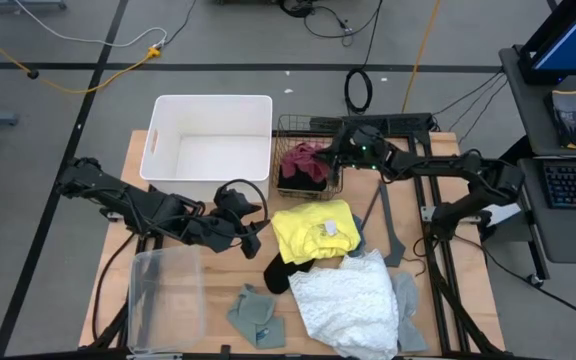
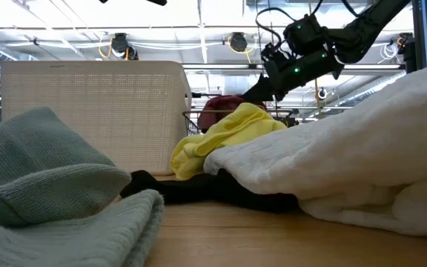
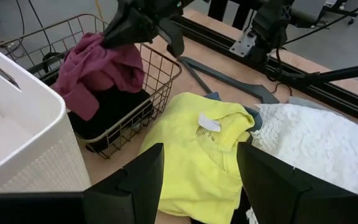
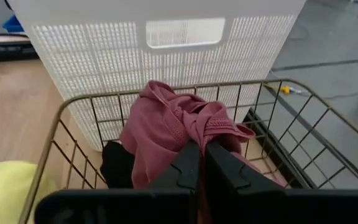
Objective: Pick & Place Cloths
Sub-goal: Put the dark pink pants into the wire basket
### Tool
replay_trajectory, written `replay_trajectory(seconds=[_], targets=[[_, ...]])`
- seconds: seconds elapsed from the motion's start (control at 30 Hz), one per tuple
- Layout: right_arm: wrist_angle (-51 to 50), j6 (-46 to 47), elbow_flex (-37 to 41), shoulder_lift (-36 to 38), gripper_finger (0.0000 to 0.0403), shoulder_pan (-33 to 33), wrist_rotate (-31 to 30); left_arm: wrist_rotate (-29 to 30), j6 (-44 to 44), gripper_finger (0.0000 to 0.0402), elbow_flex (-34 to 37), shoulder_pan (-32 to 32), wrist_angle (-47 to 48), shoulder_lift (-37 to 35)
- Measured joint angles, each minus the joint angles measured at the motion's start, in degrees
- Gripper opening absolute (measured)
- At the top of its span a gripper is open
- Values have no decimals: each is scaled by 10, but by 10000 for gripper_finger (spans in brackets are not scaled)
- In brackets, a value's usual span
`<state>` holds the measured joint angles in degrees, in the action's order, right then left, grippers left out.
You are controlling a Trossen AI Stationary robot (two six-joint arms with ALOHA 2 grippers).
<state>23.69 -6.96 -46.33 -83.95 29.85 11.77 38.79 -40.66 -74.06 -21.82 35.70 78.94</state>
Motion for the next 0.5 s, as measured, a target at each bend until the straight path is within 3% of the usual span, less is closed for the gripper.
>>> replay_trajectory(seconds=[0.2, 0.5], targets=[[-5, -17, -22, -13, 4, -1, -5, -2, -4, 207, 0, -1, -1, 0], [-20, -92, -38, -13, 4, -3, -137, -2, 1, 207, 0, -1, -5, 0]])
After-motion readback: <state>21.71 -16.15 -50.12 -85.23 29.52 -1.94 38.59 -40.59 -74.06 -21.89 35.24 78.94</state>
